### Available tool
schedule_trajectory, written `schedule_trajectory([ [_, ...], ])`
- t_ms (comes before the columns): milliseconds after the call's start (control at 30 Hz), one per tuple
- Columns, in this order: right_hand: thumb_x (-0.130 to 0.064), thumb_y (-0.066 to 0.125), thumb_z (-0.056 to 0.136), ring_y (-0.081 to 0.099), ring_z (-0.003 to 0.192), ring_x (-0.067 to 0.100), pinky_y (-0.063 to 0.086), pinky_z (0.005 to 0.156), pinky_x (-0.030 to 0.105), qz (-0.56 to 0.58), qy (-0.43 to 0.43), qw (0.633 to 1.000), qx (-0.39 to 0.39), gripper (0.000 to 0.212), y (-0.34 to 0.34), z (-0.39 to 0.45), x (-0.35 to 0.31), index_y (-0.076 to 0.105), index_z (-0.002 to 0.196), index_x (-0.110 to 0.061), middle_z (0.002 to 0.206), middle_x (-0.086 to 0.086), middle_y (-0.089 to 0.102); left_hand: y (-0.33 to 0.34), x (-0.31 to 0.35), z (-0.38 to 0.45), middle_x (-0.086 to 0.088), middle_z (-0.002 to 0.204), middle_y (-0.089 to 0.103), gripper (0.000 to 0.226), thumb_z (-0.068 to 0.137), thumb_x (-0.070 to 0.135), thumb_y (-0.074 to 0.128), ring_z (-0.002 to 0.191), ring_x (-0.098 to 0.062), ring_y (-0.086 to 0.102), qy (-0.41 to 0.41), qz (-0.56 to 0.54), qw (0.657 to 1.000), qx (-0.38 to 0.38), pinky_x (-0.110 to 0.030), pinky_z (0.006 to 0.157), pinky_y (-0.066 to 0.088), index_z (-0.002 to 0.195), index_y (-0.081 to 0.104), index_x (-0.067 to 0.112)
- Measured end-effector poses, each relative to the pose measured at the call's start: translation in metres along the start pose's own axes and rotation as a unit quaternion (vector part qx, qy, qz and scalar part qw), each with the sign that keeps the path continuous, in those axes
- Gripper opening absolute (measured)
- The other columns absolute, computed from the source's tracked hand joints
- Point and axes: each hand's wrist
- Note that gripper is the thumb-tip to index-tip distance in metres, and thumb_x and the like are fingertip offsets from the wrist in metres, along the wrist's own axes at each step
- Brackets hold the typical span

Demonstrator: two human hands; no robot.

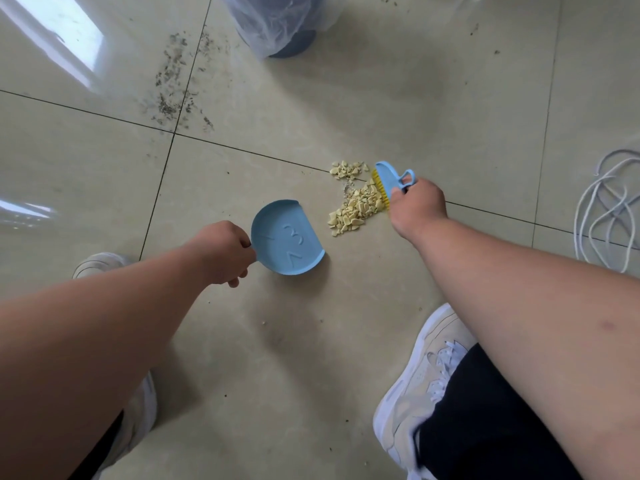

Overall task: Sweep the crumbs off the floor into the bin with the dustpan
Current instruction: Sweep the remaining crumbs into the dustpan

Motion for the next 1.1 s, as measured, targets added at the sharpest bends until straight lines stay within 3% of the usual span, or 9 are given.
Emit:
schedule_trajectory([
  [133, -0.024, 0.052, 0.101, 0.064, 0.096, 0.033, 0.039, 0.078, 0.026, 0.022, -0.003, 0.999, 0.03, 0.022, -0.004, 0.012, -0.007, 0.066, 0.108, -0.008, 0.107, 0.013, 0.067, -0.003, 0.0, 0.004, 0.002, 0.062, 0.078, 0.023, 0.088, 0.023, 0.059, 0.046, -0.016, 0.074, -0.009, 0.001, 1.0, -0.012, -0.019, 0.037, 0.045, 0.079, 0.075, 0.01],
  [300, -0.022, 0.049, 0.103, 0.06, 0.109, 0.035, 0.037, 0.082, 0.026, -0.013, -0.02, 0.999, 0.025, 0.027, -0.006, 0.028, -0.011, 0.068, 0.119, -0.01, 0.125, 0.017, 0.061, -0.005, -0.003, 0.011, 0.001, 0.062, 0.078, 0.023, 0.089, 0.024, 0.059, 0.048, -0.018, 0.075, -0.015, 0.006, 0.999, -0.027, -0.02, 0.039, 0.047, 0.079, 0.074, 0.01],
  [567, -0.014, 0.054, 0.099, 0.055, 0.105, 0.036, 0.049, 0.085, 0.034, -0.054, -0.151, 0.986, -0.049, 0.023, 0.01, 0.016, -0.028, 0.075, 0.108, -0.017, 0.106, 0.011, 0.059, -0.008, -0.004, 0.016, 0.003, 0.062, 0.078, 0.023, 0.09, 0.026, 0.059, 0.047, -0.017, 0.075, -0.012, 0.007, 1.0, -0.023, -0.021, 0.041, 0.048, 0.08, 0.075, 0.012],
  [700, -0.008, 0.058, 0.096, 0.053, 0.106, 0.034, 0.046, 0.089, 0.035, -0.036, -0.192, 0.979, -0.051, 0.023, 0.006, 0.004, -0.009, 0.077, 0.106, -0.016, 0.103, 0.011, 0.064, -0.006, -0.003, 0.014, 0.003, 0.062, 0.078, 0.024, 0.091, 0.026, 0.059, 0.047, -0.016, 0.074, -0.011, 0.008, 1.0, -0.019, -0.019, 0.038, 0.046, 0.081, 0.075, 0.013],
  [900, -0.015, 0.057, 0.097, 0.059, 0.107, 0.036, 0.045, 0.09, 0.035, 0.022, -0.117, 0.993, 0.025, 0.02, 0.003, 0.012, -0.014, 0.074, 0.107, -0.012, 0.11, 0.014, 0.067, -0.002, -0.004, 0.012, 0.002, 0.062, 0.078, 0.024, 0.091, 0.024, 0.057, 0.048, -0.017, 0.075, -0.004, 0.002, 1.0, -0.017, -0.02, 0.038, 0.046, 0.081, 0.074, 0.011],
  [1000, -0.018, 0.052, 0.099, 0.057, 0.104, 0.037, 0.036, 0.079, 0.03, -0.014, -0.094, 0.995, 0.014, 0.019, 0.006, 0.02, -0.024, 0.071, 0.1, -0.015, 0.104, 0.012, 0.061, -0.002, -0.007, 0.013, 0.002, 0.062, 0.078, 0.024, 0.091, 0.025, 0.058, 0.048, -0.017, 0.075, -0.004, -0.004, 1.0, -0.017, -0.018, 0.037, 0.045, 0.08, 0.074, 0.011],
  [1100, -0.02, 0.054, 0.099, 0.058, 0.107, 0.036, 0.044, 0.084, 0.031, -0.028, -0.113, 0.993, -0.008, 0.024, 0.011, 0.021, -0.035, 0.074, 0.111, -0.016, 0.109, 0.013, 0.064, -0.003, -0.011, 0.014, 0.002, 0.062, 0.078, 0.025, 0.092, 0.026, 0.057, 0.048, -0.017, 0.075, -0.005, -0.002, 1.0, -0.02, -0.019, 0.037, 0.045, 0.081, 0.075, 0.012],
])
Point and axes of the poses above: each hand's wrist, its own z-axis towards the middle knuckle, its own y-axis out of the palm, x = y × z
